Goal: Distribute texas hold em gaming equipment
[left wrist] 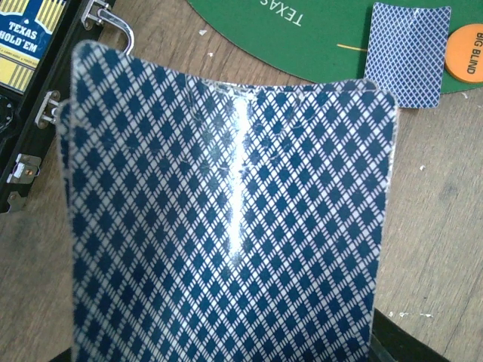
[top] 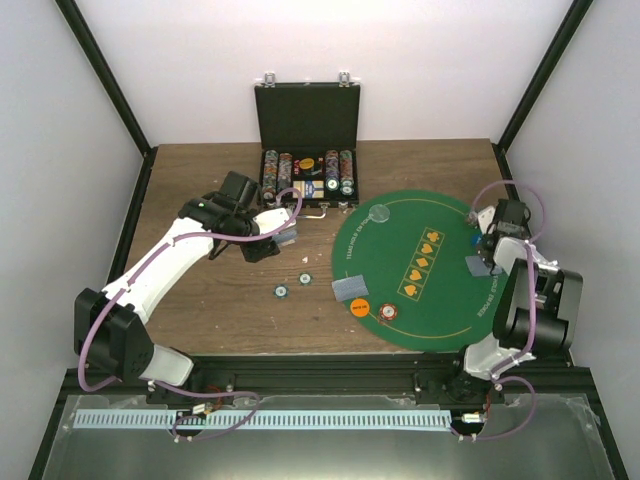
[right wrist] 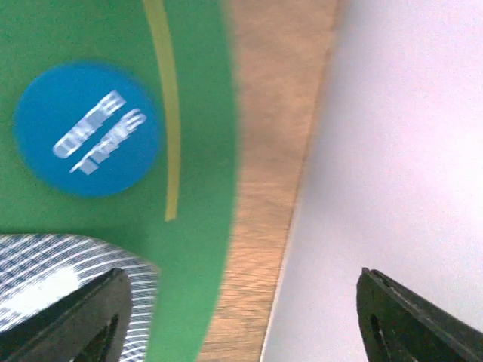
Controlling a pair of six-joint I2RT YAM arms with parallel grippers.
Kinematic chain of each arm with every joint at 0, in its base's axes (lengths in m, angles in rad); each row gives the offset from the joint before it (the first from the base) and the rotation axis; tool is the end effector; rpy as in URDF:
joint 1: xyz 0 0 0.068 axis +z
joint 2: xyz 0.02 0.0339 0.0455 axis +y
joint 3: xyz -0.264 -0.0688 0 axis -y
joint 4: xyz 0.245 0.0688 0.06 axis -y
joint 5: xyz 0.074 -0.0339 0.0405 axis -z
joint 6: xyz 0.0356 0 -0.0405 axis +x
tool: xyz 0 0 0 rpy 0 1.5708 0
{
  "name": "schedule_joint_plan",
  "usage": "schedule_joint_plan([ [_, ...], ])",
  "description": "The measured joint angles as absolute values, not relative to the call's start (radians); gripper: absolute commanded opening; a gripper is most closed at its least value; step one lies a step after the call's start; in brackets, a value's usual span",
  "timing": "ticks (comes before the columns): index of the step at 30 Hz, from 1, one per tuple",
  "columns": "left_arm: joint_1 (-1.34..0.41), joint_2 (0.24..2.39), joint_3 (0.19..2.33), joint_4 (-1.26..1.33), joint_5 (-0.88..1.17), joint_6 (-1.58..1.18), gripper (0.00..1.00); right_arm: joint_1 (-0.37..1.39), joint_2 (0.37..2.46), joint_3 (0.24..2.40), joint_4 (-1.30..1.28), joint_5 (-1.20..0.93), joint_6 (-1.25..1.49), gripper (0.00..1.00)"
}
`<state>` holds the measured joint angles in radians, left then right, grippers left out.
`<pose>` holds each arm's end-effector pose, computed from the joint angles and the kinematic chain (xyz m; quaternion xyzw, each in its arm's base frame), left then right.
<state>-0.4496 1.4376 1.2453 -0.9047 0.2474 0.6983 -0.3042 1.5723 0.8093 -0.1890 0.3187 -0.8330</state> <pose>0.2542 -0.1323 0.2907 0.5481 0.7943 -0.0901 0.2460 0.2843 -0.1009 0.1637 -0.1991 0.9204 -0.2892 0.1719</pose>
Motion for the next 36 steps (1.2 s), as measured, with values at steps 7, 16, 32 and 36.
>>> schedule_joint_plan([
  [7, -0.45, 1.436, 1.246, -0.912, 0.248, 0.701, 0.49, -0.304, 1.387, 0.888, -0.088, 0.328, -0.748, 1.0],
  [16, -0.449, 1.429, 1.273, -0.946, 0.258, 0.708, 0.5, -0.303, 1.222, 1.146, -0.155, -0.311, -0.331, 1.0],
  [32, -0.449, 1.399, 1.321, -1.014, 0.267, 0.71, 0.49, 0.315, 1.43, 1.104, -0.106, -0.986, 0.297, 0.92],
  [36, -0.449, 1.399, 1.322, -1.021, 0.267, 0.71, 0.49, 0.419, 1.552, 1.16, -0.131, -0.984, 0.336, 0.92],
])
